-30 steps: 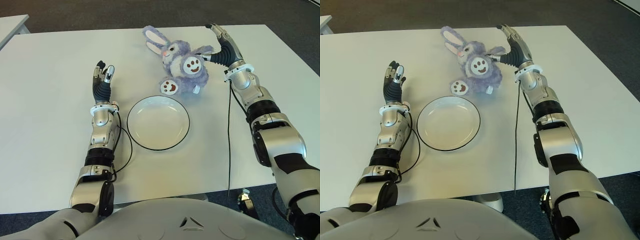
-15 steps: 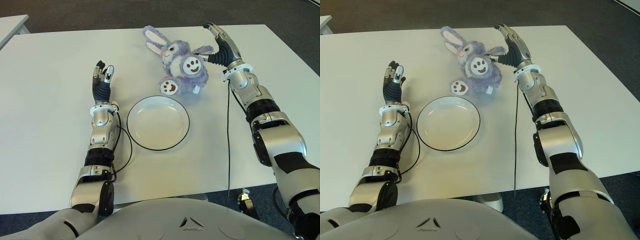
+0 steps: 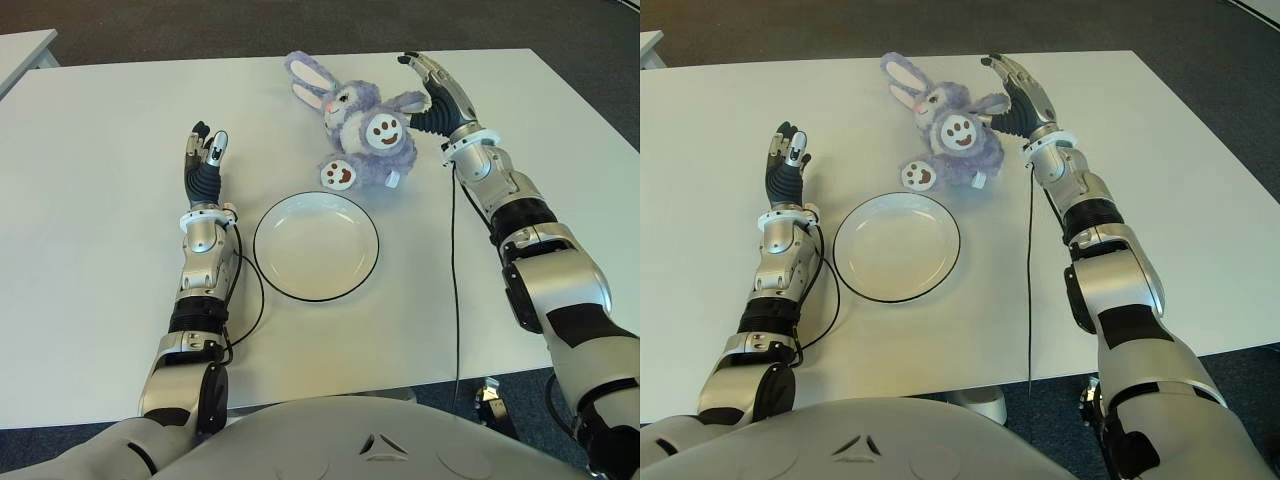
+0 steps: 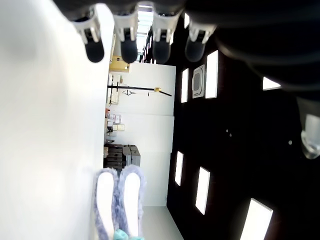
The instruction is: Put the doll into the plate.
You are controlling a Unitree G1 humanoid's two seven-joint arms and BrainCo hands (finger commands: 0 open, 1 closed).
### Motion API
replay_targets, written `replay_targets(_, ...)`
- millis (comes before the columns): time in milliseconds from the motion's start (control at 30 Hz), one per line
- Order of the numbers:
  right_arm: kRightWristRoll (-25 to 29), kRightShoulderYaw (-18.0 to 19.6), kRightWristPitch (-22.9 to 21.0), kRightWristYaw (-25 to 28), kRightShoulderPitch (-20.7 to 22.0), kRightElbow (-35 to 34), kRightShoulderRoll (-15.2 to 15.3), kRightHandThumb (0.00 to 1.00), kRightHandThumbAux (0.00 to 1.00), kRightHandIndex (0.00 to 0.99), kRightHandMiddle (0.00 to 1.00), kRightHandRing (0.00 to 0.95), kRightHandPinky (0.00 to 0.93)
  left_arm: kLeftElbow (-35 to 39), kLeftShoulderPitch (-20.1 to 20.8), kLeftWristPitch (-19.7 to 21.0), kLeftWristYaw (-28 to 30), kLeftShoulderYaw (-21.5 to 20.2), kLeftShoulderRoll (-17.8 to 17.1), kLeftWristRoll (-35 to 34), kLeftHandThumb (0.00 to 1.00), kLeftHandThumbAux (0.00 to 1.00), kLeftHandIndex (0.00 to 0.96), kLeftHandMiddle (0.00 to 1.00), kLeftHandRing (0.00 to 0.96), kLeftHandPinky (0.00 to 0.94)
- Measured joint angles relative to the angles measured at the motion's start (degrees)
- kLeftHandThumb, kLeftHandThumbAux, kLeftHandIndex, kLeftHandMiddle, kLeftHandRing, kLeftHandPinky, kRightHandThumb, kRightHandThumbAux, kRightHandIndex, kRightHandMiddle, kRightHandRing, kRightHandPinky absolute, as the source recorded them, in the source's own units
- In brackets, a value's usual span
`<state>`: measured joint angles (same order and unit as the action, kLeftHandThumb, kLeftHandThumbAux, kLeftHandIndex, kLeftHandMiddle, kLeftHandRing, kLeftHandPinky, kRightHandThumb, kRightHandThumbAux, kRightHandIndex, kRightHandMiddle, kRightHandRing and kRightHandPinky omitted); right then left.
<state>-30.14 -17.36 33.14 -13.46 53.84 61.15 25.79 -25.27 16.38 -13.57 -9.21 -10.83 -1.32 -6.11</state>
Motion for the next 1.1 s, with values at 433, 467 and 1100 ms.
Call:
replay_targets(433, -0.23, -0.46, 1.28, -1.34, 0.0, 0.32, -0.63, 0.202, 0.582, 0.084, 0.065, 0.056, 0.073, 0.08, -0.06, 0.02, 0.0, 0.0, -0.01, 0.01, 0.0, 0.407, 0.0, 0.023, 0.002, 0.0)
replay_targets(467, -0.21, -0.46, 1.48, -1.42, 0.0, 0.35, -0.74, 0.202, 0.583, 0.084, 0.065, 0.056, 0.073, 0.08, -0.06, 0.02, 0.0, 0.0, -0.01, 0.01, 0.0, 0.407, 0.0, 0.023, 0.002, 0.0)
replay_targets(1100, 0.71, 0.05, 3.9, -1.49, -0.03, 0.45, -3.7, 0.241, 0.615, 0.118, 0.105, 0.096, 0.123, 0.17, -0.13, 0.02, 0.43, -0.05, -0.05, -0.1, 0.0, 0.413, 0.0, 0.019, 0.0, 0.0)
